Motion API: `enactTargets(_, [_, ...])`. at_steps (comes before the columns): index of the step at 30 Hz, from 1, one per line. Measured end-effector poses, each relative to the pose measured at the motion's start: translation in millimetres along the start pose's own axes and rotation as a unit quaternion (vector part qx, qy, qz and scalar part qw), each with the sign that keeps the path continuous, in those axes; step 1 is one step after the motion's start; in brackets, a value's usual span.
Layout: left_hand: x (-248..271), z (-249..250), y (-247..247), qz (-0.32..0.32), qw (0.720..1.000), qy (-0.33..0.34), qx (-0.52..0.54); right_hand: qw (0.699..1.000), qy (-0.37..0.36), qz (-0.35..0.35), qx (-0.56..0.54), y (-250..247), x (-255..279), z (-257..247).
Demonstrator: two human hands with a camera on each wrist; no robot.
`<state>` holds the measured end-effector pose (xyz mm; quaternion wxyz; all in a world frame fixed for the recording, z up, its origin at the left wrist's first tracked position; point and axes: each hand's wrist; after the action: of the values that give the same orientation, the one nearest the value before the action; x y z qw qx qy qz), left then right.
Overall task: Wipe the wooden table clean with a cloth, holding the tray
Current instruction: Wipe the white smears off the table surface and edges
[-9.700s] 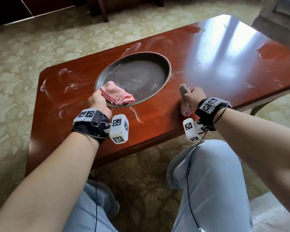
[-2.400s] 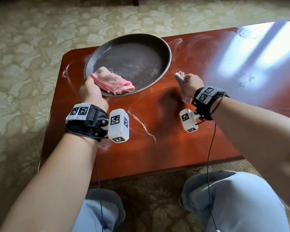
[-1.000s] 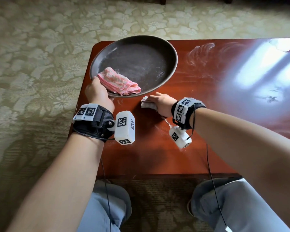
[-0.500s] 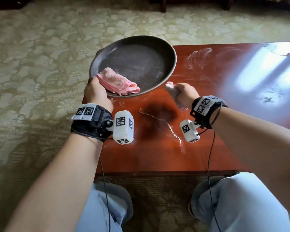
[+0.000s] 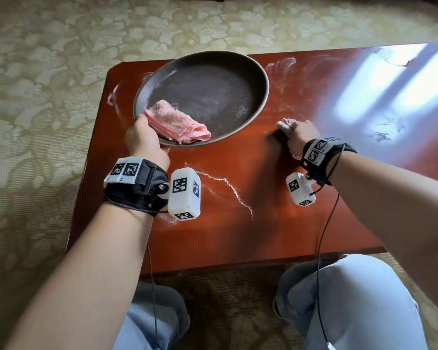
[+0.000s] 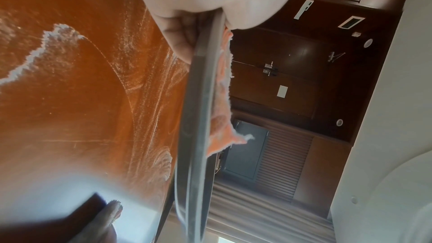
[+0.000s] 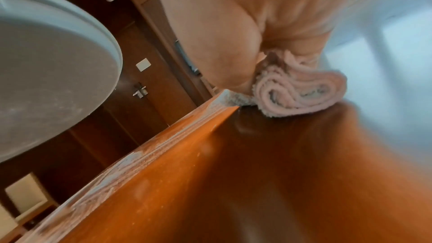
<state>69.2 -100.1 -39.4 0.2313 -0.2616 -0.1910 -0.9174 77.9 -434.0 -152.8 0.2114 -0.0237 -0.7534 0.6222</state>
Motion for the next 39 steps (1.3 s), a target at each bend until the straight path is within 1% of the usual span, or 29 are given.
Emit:
enactTargets(1, [-2.0,0.6,-1.3,0.0,1.0,-0.001,0.0,1.0,-0.008,0.013,0.001,6.2,-12.0,1.3])
enactTargets(2, [-4.1,1.5,-2.8,0.0,1.0,-0.002,0.002,1.0,-0.01,0.003,0.018,2.4,-4.1,-10.0])
enactTargets(4, [-6.6,3.6,-5.3,0.0,1.0,-0.004,0.003,0.999,-0.021,0.009,0.038,0.9,2.4,-23.7])
enactTargets(6, [-8.5,5.6,-7.7,0.004,1.0,0.002,0.006,0.999,-0.035,0.022,0.021,2.2,5.2,-34.4])
enactTargets(7, [-9.4,6.5,-9.2,0.006,1.0,0.004,0.007,0.999,-0.049,0.02,0.008,2.3,8.2,-41.1])
enactTargets(9, [-9.4,8.7,-12.3,0.008,1.0,0.005,0.004,0.996,-0.088,0.001,0.019,4.1,10.5,-54.3])
enactTargets(11, [-9.8,10.8,-16.4,0.011,1.0,0.011,0.001,0.994,-0.109,-0.021,0.005,8.5,13.2,-69.4])
enactTargets(12, [-9.8,12.1,-18.6,0.012,1.0,0.013,0.0,0.992,-0.123,-0.011,0.002,8.4,22.1,-81.0])
enactTargets(14, [-8.9,14.1,-23.2,0.013,1.0,0.016,-0.004,0.984,-0.178,-0.004,0.022,12.5,36.0,-104.0])
enactTargets(17, [-6.2,17.8,-28.4,0.022,1.0,0.021,-0.003,0.957,-0.284,-0.005,0.052,23.3,53.9,-133.1])
enactTargets(21, [-4.2,25.3,-36.6,0.032,0.999,0.031,0.013,0.942,-0.336,0.003,0.025,27.3,71.4,-157.8])
enactTargets(24, [-4.3,30.1,-44.7,0.039,0.999,0.032,0.016,0.937,-0.35,-0.004,0.009,21.8,78.3,-161.8])
enactTargets(25, [-5.2,31.9,-47.8,0.04,0.998,0.033,0.019,0.937,-0.35,-0.002,0.002,16.2,81.7,-162.1])
enactTargets(26, [-7.0,33.8,-51.4,0.041,0.998,0.033,0.021,0.943,-0.333,0.006,-0.025,11.0,83.2,-160.8])
enactTargets(28, [-11.2,37.9,-58.5,0.049,0.998,0.035,0.019,0.956,-0.273,0.015,-0.105,0.6,80.1,-156.9])
enactTargets(29, [-13.3,40.0,-62.3,0.053,0.998,0.034,0.023,0.962,-0.247,0.035,-0.114,-6.3,77.4,-155.5])
enactTargets(31, [-16.4,43.2,-69.0,0.052,0.998,0.027,0.039,0.976,-0.156,0.047,-0.142,-16.0,69.8,-149.9])
enactTargets(33, [-19.7,46.1,-75.4,0.052,0.997,0.024,0.05,0.983,-0.064,0.044,-0.164,-20.4,60.3,-147.5])
enactTargets(34, [-21.8,47.7,-79.2,0.052,0.997,0.025,0.054,0.986,-0.039,0.042,-0.154,-20.6,54.9,-147.5])
enactTargets(39, [-36.9,53.5,-104.5,0.054,0.995,0.017,0.082,0.996,0.002,0.043,-0.073,-16.0,46.8,-159.1])
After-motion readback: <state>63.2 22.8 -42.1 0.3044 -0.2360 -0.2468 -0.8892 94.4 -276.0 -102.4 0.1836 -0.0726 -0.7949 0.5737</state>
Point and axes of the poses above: each hand's wrist, its own x-axis away from the middle knuckle, its own y-axis out of the palm, z = x × y, and after that the axes turned 3 degrees about -y, right-handed
